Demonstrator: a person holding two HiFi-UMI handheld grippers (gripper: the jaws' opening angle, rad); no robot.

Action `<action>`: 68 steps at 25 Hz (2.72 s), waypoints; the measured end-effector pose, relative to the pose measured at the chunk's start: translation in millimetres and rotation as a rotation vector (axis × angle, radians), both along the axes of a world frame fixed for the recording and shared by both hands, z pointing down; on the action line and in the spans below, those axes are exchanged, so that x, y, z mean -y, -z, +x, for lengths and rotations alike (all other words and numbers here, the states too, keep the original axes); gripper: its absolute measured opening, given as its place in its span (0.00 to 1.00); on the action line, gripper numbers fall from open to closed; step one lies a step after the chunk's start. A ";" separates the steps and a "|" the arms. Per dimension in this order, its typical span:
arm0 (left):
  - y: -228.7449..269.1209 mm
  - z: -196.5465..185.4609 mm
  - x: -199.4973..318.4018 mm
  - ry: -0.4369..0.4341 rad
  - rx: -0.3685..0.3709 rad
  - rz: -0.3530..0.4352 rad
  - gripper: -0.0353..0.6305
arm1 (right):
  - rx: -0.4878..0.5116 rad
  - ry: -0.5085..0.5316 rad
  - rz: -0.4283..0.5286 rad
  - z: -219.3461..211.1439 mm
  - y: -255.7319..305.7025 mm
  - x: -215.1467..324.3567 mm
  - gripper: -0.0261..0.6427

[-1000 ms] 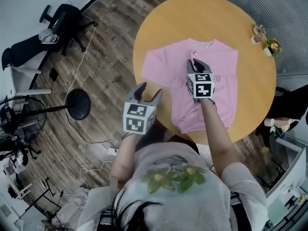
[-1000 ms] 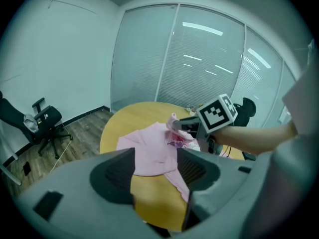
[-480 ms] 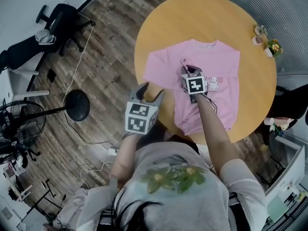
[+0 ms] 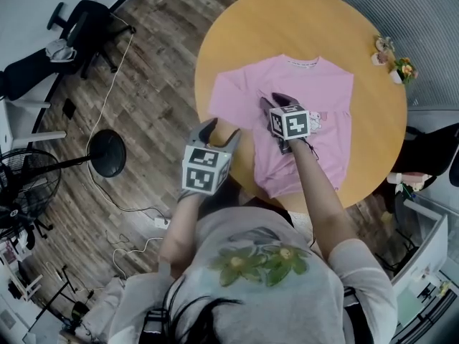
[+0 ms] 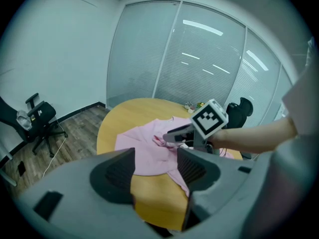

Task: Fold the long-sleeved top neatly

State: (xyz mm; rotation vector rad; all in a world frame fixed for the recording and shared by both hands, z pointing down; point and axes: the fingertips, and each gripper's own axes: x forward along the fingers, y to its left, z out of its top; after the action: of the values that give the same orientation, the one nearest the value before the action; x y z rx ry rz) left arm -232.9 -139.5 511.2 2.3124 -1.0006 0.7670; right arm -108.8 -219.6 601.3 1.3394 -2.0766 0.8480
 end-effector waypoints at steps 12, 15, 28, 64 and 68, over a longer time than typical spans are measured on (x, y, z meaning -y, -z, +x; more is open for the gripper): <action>-16.1 22.4 -8.1 -0.036 0.013 0.001 0.42 | 0.176 -0.118 0.206 37.4 113.7 -36.9 0.27; -22.7 38.8 -15.3 -0.084 0.037 -0.001 0.43 | 0.190 -0.140 0.206 45.9 118.8 -50.4 0.27; -96.2 101.1 -26.8 -0.219 0.197 -0.050 0.42 | 0.190 -0.187 0.163 75.5 112.4 -90.6 0.27; -57.0 57.0 16.9 0.081 0.037 -0.080 0.12 | 0.183 -0.226 0.138 115.0 110.8 -123.8 0.27; -26.8 26.1 27.2 0.160 -0.011 -0.051 0.12 | 0.177 -0.215 0.150 121.4 118.4 -125.6 0.27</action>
State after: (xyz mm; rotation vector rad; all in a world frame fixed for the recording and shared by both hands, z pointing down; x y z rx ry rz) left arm -206.8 -166.7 538.0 2.1607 -1.1323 0.7055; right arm 12.6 -94.0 482.9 1.6439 -2.1945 0.9453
